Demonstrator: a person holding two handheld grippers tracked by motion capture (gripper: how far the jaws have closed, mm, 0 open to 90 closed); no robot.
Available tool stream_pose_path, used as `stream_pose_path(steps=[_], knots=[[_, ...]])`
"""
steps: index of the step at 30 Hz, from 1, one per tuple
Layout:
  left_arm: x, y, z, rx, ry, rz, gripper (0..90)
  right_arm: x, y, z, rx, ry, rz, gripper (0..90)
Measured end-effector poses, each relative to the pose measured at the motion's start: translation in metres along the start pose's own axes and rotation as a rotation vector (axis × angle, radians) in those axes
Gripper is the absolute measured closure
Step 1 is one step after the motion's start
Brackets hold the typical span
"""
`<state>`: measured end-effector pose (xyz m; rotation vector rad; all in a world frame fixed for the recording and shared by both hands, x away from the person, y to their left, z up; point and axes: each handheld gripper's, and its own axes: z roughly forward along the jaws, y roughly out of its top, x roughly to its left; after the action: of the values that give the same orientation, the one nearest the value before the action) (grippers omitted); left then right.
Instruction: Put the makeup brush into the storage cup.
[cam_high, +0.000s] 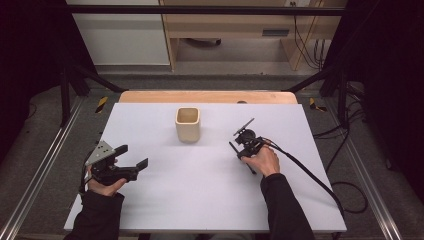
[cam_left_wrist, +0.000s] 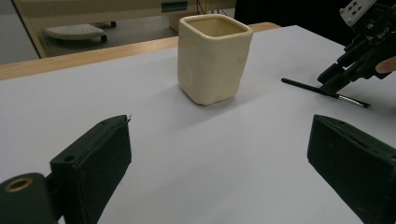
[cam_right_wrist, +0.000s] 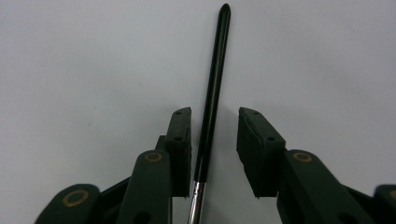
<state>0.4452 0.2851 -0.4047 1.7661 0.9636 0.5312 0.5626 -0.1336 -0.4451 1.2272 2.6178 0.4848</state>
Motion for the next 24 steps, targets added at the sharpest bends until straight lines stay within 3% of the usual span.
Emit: stream_pose_path(steps=[13, 24], knots=[[-0.0004, -0.0004, 0.0011, 0.007, 0.0, 0.005, 5.9, 0.0015, 0.0003, 0.0043, 0.04, 0.035, 0.025, 80.9], [-0.0012, -0.0006, 0.0019, 0.013, -0.004, 0.011, 6.1, 0.0008, 0.0027, 0.0043, 0.071, 0.032, 0.043, 84.2]])
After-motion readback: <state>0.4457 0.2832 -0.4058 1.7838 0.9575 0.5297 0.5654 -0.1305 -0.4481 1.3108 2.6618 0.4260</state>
